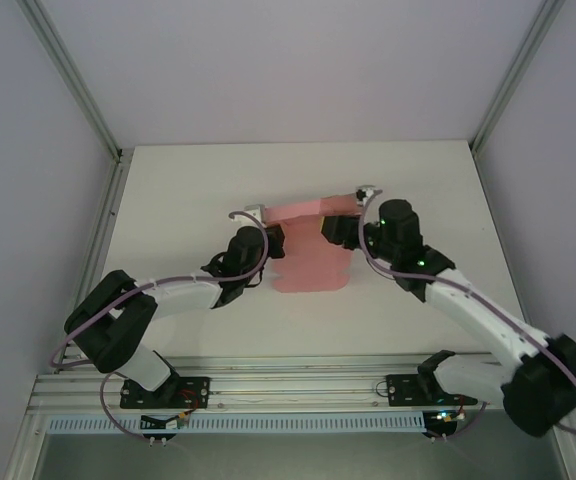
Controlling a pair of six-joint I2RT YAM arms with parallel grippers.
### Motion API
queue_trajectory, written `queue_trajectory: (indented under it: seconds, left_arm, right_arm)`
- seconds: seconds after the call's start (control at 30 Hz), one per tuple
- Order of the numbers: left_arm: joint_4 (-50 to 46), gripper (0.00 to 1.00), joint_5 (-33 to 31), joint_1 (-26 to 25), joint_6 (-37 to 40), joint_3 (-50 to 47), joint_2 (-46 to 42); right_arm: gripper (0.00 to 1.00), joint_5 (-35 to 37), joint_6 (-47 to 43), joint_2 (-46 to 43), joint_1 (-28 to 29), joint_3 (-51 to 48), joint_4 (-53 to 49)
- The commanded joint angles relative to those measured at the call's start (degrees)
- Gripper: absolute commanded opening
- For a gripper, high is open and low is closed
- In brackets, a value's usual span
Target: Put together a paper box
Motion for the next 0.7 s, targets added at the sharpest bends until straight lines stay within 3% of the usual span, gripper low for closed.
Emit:
queue_trajectory:
  seconds: [0.0,0.13,0.3,0.4,0.5,0.6,0.67]
  left_arm:
    - [0.82,0.0,-0.08,1.33,-1.88,2.03,-0.09]
    - [1.51,0.0,3.8,4.27,-5.18,1.31,-1.63]
    - [11.89,0.0,18.36,7.76,-8.62,-3.04,-3.37]
    - [18.58,0.0,25.91,8.95,-11.19,-4.71,-3.48]
    - [22.29,0.0,30.37,8.88,-11.32,-5.06,-3.1]
    - [22.64,0.0,31.07,8.91,-11.52,-4.98,-2.43]
    - [23.01,0.0,31.02,8.96,-11.46,-5.05,-1.95]
  right_arm:
    - [0.6,9.08,-4.16,-8.16,0.27,1.33,-13.45]
    - [1.0,14.95,-1.65,-18.34,-0.1,-0.45,-22.03]
    - [1.0,14.93,0.72,-22.45,-4.04,-4.57,-25.74]
    - [1.0,8.08,1.9,-21.42,-8.64,-6.46,-21.84]
    - [1.0,-0.29,3.62,-19.61,-10.75,-7.79,-13.97]
    - [1.0,-9.33,3.94,-18.09,-10.76,-7.19,-7.88]
    - [1.0,-11.42,3.98,-17.62,-10.74,-7.31,-4.52]
